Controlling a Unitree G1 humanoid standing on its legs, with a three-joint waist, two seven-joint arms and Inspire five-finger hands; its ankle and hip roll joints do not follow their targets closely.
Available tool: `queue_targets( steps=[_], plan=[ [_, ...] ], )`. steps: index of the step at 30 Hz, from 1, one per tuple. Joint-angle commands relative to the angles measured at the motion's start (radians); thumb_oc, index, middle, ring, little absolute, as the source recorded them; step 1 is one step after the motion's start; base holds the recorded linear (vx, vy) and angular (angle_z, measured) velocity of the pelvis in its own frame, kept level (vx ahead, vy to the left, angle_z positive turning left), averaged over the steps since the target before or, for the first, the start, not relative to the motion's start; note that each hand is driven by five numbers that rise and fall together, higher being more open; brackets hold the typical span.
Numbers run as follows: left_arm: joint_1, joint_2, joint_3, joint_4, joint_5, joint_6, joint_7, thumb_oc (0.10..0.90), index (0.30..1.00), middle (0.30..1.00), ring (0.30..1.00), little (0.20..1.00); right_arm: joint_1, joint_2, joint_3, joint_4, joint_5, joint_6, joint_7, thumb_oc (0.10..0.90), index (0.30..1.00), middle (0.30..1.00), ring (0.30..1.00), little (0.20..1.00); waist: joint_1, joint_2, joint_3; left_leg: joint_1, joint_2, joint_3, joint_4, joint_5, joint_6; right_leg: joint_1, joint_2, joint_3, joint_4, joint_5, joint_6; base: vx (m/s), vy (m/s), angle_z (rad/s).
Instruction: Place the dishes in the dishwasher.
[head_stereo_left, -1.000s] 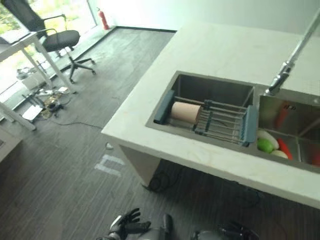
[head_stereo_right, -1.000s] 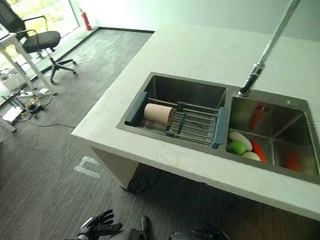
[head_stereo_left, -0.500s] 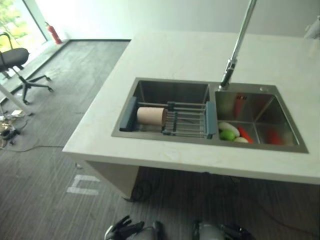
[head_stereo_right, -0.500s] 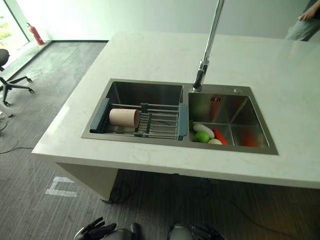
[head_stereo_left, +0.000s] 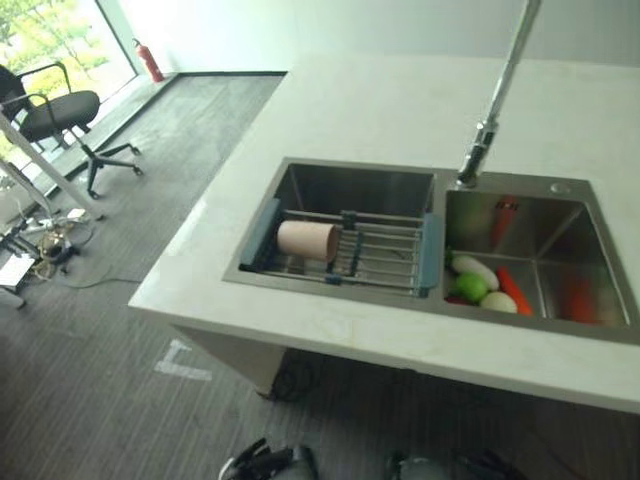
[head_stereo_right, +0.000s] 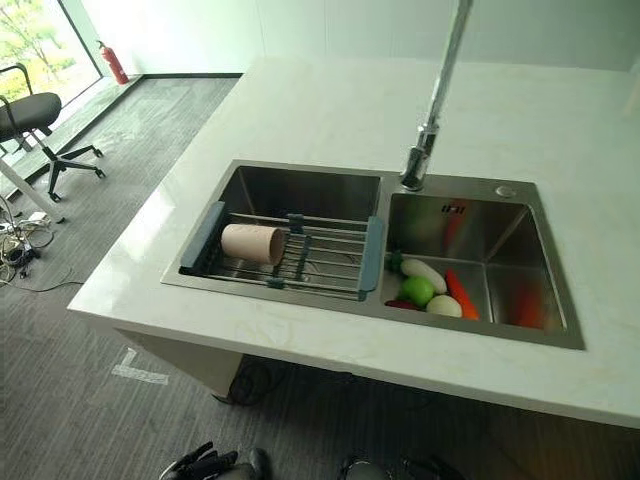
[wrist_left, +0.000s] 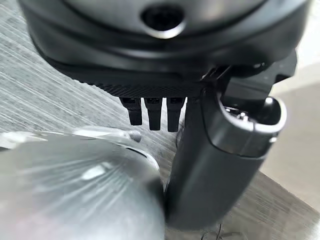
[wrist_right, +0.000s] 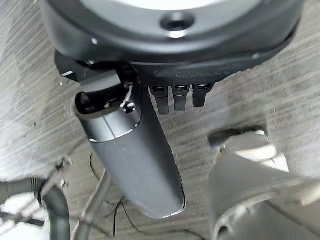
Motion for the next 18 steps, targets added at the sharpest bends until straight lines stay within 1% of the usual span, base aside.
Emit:
queue_targets(
  steps=[1,3,4,6,8,9,11,13,15,16,17,18],
  plan=[
    [0.033,0.021,0.024,-0.031,-0.097,-0.072,0.027,0.8,0.9,0.9,0.9,0.9,-0.005,-0.014,0.005,-0.011,-0.01,-0.048,0.005,0.8,0.9,0.9,0.9,0.9,0.027,0.008,-0.011,-0.075,-0.025,-0.039,0.153,-0.131,0.018,0.059,-0.045,0.01,-0.094,0.029,0.092,0.12,0.065,-0.19],
    [0.036,0.034,0.038,-0.038,-0.123,-0.103,0.019,0.8,0.9,0.9,0.9,0.9,-0.005,-0.018,0.008,-0.014,-0.002,-0.046,-0.002,0.8,0.9,0.9,0.9,0.9,0.031,0.007,-0.015,-0.069,-0.035,-0.04,0.153,-0.14,0.026,0.061,-0.046,0.016,-0.094,0.028,0.094,0.1,0.059,-0.11],
    [0.037,0.04,0.044,-0.046,-0.134,-0.13,0.026,0.8,0.9,0.9,0.9,0.9,-0.004,-0.023,0.006,-0.015,-0.004,-0.044,-0.004,0.8,0.9,0.9,0.9,0.9,0.034,0.006,-0.018,-0.067,-0.04,-0.039,0.153,-0.145,0.03,0.06,-0.047,0.019,-0.094,0.028,0.096,0.08,0.055,-0.03],
    [0.042,0.054,0.059,-0.064,-0.183,-0.166,0.034,0.8,0.9,0.9,0.9,0.9,-0.001,-0.031,0.002,-0.019,-0.007,-0.038,-0.008,0.8,0.9,0.9,0.9,0.9,0.035,0.005,-0.019,-0.063,-0.048,-0.038,0.153,-0.152,0.036,0.057,-0.048,0.025,-0.094,0.028,0.1,0.08,0.064,-0.06],
    [0.048,0.078,0.091,-0.098,-0.214,-0.231,0.073,0.8,0.9,0.9,0.9,0.9,0.003,-0.041,-0.009,-0.021,-0.016,-0.024,-0.008,0.8,0.9,0.9,0.9,0.9,0.037,0.004,-0.022,-0.061,-0.053,-0.033,0.153,-0.16,0.042,0.053,-0.051,0.03,-0.094,0.029,0.104,0.08,0.067,-0.12],
    [0.05,0.085,0.101,-0.107,-0.211,-0.24,0.083,0.8,0.9,0.9,0.9,0.9,0.006,-0.043,-0.011,-0.02,-0.019,-0.024,-0.005,0.8,0.9,0.9,0.9,0.9,0.037,0.004,-0.023,-0.06,-0.055,-0.032,0.153,-0.161,0.044,0.051,-0.052,0.031,-0.094,0.03,0.105,0.07,0.055,-0.07],
    [0.061,0.128,0.144,-0.164,-0.171,-0.282,0.158,0.8,0.9,0.9,0.9,0.9,0.02,-0.052,-0.027,-0.023,-0.031,-0.021,0.01,0.8,0.9,0.9,0.9,0.9,0.039,0.009,-0.023,-0.061,-0.058,-0.031,0.153,-0.165,0.05,0.046,-0.056,0.033,-0.094,0.033,0.111,0.06,0.064,-0.02],
    [0.069,0.161,0.175,-0.209,-0.128,-0.296,0.221,0.8,0.9,0.9,0.9,0.9,0.028,-0.058,-0.034,-0.027,-0.036,-0.019,0.018,0.8,0.9,0.9,0.9,0.9,0.039,0.014,-0.024,-0.065,-0.058,-0.029,0.153,-0.166,0.053,0.04,-0.059,0.034,-0.094,0.034,0.116,0.02,0.057,-0.03],
    [0.081,0.208,0.221,-0.252,-0.058,-0.334,0.328,0.8,0.9,0.9,0.9,0.9,0.04,-0.063,-0.046,-0.03,-0.048,-0.023,0.028,0.8,0.9,0.9,0.9,0.9,0.039,0.02,-0.025,-0.068,-0.058,-0.025,0.153,-0.168,0.055,0.033,-0.063,0.035,-0.094,0.034,0.12,0.01,0.043,-0.03],
    [0.098,0.27,0.262,-0.295,0.117,-0.357,0.471,0.8,0.9,0.9,0.9,0.9,0.051,-0.064,-0.05,-0.032,-0.056,-0.029,0.033,0.8,0.9,0.9,0.9,0.9,0.04,0.023,-0.021,-0.058,-0.056,-0.019,0.153,-0.175,0.057,0.039,-0.066,0.037,-0.094,0.031,0.125,0.01,0.018,-0.11],
    [0.109,0.31,0.295,-0.338,0.174,-0.354,0.531,0.8,0.9,0.9,0.9,0.9,0.059,-0.061,-0.053,-0.032,-0.055,-0.036,0.034,0.8,0.9,0.9,0.9,0.9,0.043,0.024,-0.022,-0.059,-0.056,-0.016,0.153,-0.175,0.058,0.036,-0.068,0.037,-0.094,0.031,0.127,-0.01,-0.015,-0.22],
    [0.15,0.417,0.364,-0.433,0.304,-0.344,0.662,0.8,0.9,0.9,0.9,0.9,0.074,-0.062,-0.058,-0.031,-0.035,-0.044,0.037,0.8,0.9,0.9,0.9,0.9,0.049,0.026,-0.028,-0.064,-0.054,-0.012,0.153,-0.174,0.062,0.027,-0.069,0.039,-0.094,0.035,0.131,-0.02,-0.028,-0.26]
  ],
)
